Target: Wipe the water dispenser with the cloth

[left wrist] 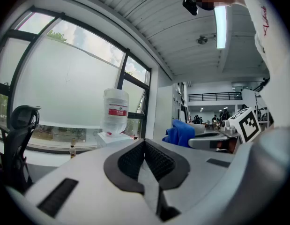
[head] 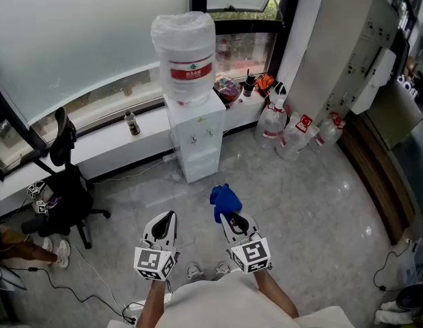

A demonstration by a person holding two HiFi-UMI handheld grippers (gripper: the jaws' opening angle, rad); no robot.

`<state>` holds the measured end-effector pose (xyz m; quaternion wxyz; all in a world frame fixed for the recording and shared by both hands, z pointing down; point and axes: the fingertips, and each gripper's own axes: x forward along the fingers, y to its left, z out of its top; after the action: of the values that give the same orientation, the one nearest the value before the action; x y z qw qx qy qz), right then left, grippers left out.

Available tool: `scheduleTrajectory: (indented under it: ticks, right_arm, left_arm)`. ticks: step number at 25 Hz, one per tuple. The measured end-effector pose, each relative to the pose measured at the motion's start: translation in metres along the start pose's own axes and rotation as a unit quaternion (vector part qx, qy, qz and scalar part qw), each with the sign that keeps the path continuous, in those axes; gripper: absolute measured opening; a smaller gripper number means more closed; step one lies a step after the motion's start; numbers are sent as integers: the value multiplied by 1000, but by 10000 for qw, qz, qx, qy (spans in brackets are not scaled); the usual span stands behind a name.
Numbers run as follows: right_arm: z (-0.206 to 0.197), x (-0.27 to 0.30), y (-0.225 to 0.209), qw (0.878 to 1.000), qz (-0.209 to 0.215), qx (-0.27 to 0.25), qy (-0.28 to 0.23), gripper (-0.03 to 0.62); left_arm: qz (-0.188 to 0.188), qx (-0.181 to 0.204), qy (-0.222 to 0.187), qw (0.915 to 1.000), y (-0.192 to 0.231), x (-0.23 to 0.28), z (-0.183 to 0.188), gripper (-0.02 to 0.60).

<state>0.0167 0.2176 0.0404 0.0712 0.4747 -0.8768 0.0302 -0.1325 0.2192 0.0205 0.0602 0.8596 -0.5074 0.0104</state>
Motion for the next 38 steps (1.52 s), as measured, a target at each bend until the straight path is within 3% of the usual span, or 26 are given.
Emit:
scheduleTrajectory:
  ticks: [12, 26, 38]
  right_arm:
    - [-4, 7, -18, 9996, 269, 94, -53, 66]
    - [-13, 24, -66, 9985, 484, 145, -208, 66]
    - [-26, 102, -86, 9982, 585, 126, -19, 66]
  left_arm:
    - [147, -27, 74, 9999, -16, 17, -11, 11]
    - [299, 137, -10, 9995, -39, 70, -17, 12]
    - [469, -91, 129, 9988, 23, 117, -39, 12]
